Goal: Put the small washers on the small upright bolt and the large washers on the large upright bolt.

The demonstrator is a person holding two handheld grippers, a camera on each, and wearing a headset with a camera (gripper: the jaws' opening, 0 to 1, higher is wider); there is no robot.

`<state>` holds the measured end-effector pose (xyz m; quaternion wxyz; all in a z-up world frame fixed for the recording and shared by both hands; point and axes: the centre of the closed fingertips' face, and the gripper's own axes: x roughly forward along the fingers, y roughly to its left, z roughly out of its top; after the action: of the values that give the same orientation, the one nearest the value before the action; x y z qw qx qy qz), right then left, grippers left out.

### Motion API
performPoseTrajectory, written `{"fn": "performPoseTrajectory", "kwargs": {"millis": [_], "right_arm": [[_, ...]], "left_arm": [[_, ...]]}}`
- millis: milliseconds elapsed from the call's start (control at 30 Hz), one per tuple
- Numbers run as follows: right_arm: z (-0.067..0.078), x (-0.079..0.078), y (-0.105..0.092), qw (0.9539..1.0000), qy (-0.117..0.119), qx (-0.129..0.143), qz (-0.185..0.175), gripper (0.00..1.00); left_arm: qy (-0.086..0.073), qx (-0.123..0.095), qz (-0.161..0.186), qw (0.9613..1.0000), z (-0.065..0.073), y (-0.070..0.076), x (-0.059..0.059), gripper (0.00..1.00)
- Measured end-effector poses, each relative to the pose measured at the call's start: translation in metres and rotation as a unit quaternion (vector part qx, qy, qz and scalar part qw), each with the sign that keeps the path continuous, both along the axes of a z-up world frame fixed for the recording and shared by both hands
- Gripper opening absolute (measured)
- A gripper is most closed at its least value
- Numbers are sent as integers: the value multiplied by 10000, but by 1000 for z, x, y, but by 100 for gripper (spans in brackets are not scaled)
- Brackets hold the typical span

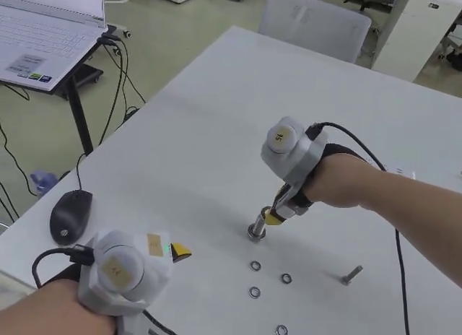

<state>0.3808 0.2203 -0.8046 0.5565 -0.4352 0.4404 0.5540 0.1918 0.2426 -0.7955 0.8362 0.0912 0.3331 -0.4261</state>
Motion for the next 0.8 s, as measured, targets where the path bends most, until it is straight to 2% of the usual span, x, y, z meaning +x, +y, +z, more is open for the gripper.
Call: {"fn": "performPoseTrajectory", "kwargs": {"millis": [67, 300, 800], "right_arm": [[-2, 0, 1, 10000, 13, -20, 11, 22], [-8, -2, 6, 9999, 45, -64, 81, 22], [-20, -3, 9, 9996, 62, -226, 165, 22]], "left_arm": [[-37, 40, -18, 10000, 0, 1, 0, 99], [10, 83, 34, 10000, -2, 5, -1, 99], [11, 66, 92, 9999, -3, 10, -2, 95]]}}
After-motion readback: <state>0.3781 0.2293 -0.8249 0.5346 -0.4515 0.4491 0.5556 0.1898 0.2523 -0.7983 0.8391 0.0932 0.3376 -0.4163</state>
